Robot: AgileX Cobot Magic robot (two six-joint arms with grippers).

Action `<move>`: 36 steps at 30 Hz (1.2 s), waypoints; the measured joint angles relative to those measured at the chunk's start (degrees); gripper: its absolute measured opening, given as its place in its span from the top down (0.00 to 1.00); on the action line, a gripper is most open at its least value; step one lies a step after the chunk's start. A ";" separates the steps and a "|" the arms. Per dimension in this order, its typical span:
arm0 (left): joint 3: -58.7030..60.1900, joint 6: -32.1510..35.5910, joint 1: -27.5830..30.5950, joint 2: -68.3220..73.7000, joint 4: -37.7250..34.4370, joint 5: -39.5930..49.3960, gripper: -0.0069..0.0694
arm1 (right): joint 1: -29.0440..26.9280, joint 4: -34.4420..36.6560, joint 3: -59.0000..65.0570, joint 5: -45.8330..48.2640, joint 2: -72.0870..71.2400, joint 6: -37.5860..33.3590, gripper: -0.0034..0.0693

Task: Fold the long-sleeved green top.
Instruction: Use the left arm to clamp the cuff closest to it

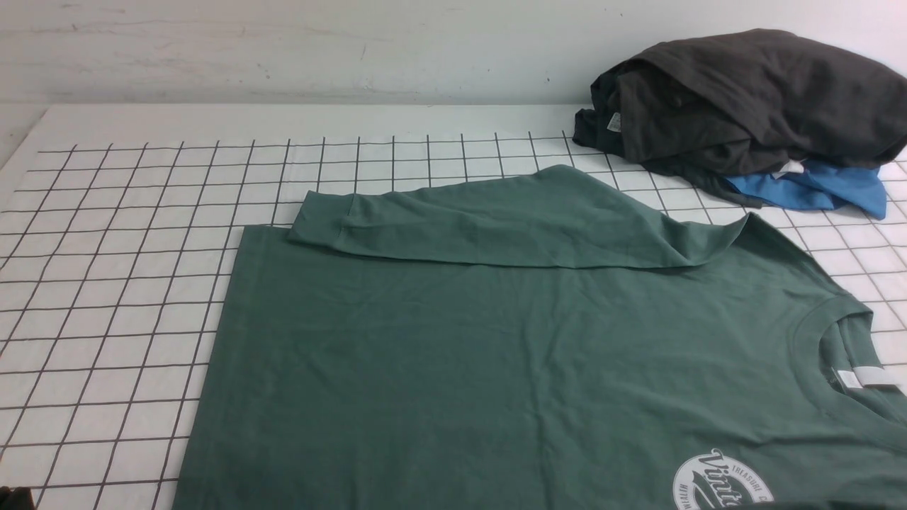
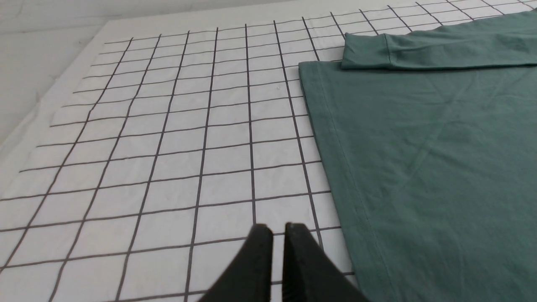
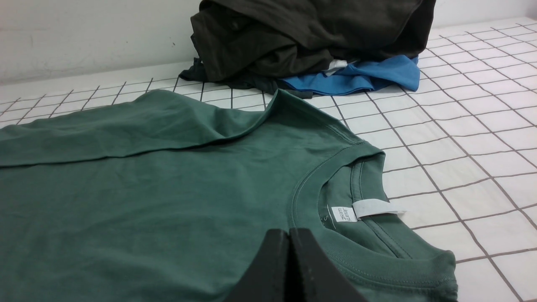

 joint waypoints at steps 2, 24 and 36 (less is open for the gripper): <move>0.00 0.00 0.00 0.00 -0.09 0.00 0.88 | 0.00 0.00 0.00 0.00 0.00 0.00 0.97; 0.10 -13.81 0.00 0.00 -60.24 -4.93 0.88 | 0.00 44.67 0.01 0.38 0.00 19.54 0.97; -16.81 18.95 0.00 5.00 -55.35 12.17 0.90 | 0.56 41.19 -6.32 4.48 3.11 -5.72 0.97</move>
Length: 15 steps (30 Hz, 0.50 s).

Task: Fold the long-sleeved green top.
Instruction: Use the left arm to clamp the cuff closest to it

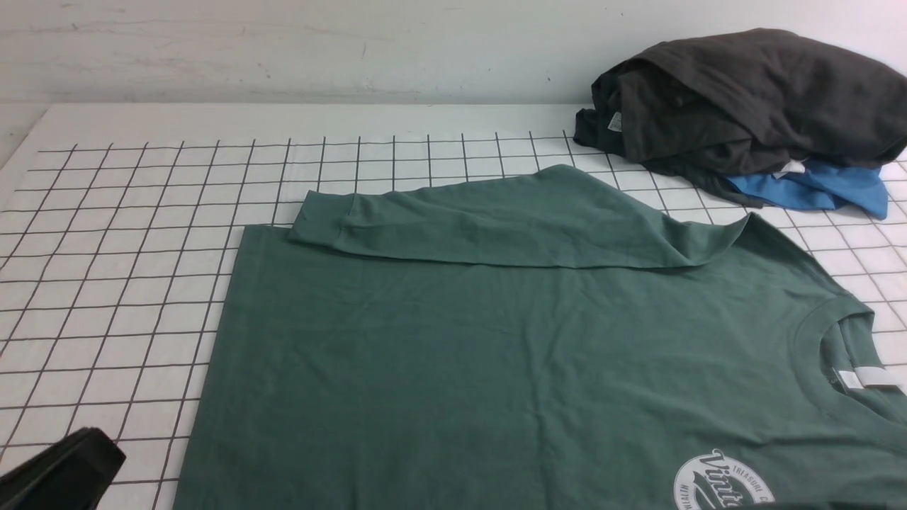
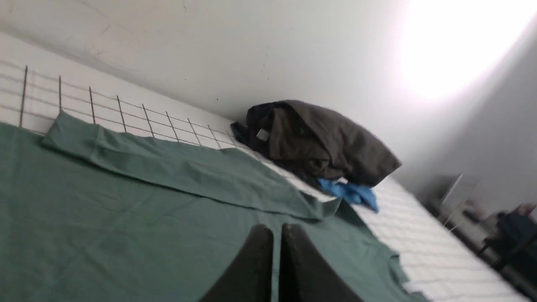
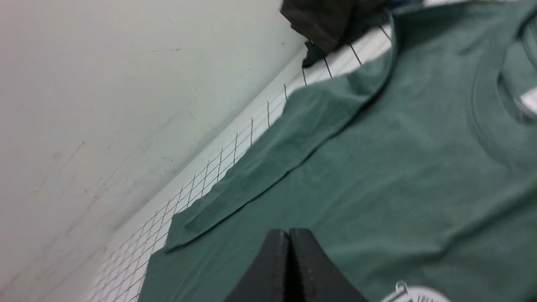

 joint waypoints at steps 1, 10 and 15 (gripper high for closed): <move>-1.93 0.58 0.00 3.24 2.59 1.48 0.91 | 0.00 -0.89 -1.29 -0.06 2.46 -1.11 0.97; -21.46 7.98 -0.33 33.76 33.27 27.16 0.92 | 0.88 -16.22 -24.63 15.10 30.38 -16.93 0.97; -23.84 7.30 -5.73 42.72 40.54 32.30 0.92 | 5.15 -17.59 -33.88 28.07 41.58 -19.44 0.97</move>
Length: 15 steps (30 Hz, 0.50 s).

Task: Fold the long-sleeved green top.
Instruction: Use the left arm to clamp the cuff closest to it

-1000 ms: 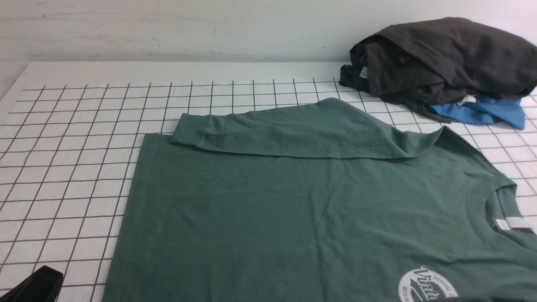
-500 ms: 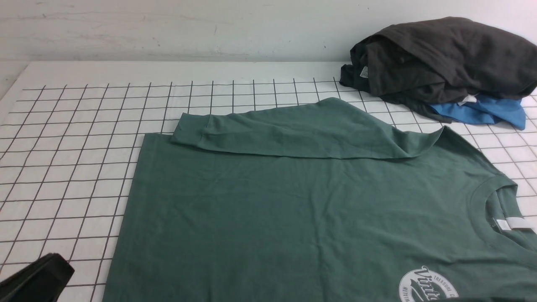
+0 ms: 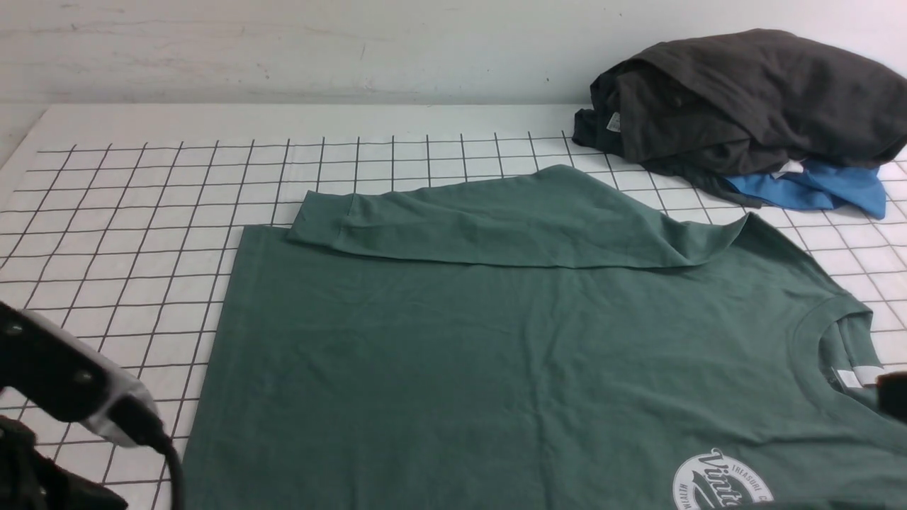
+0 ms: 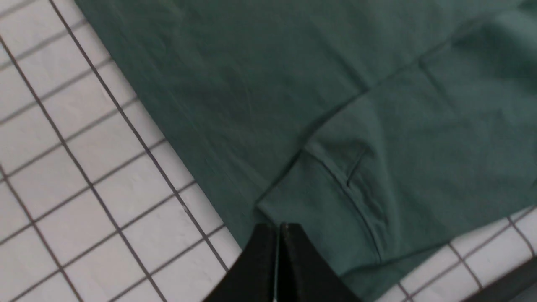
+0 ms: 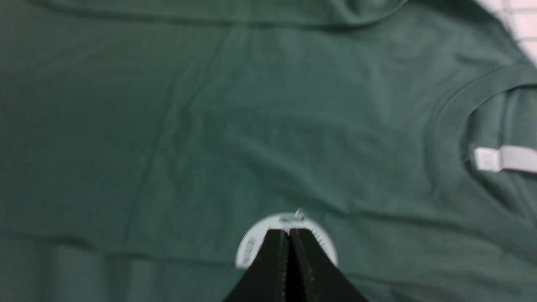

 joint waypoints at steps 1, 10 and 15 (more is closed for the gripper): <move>0.71 -1.04 -2.88 2.49 1.37 0.13 0.91 | 2.77 -0.22 -1.90 4.24 3.35 -0.66 0.97; 9.74 -9.74 -11.07 16.28 4.62 -9.93 0.56 | 13.83 -2.18 -2.67 10.37 11.31 -3.52 0.97; 10.39 -8.21 -11.09 23.96 1.91 -16.33 0.30 | 14.34 -2.39 -2.67 5.88 11.94 -3.70 0.97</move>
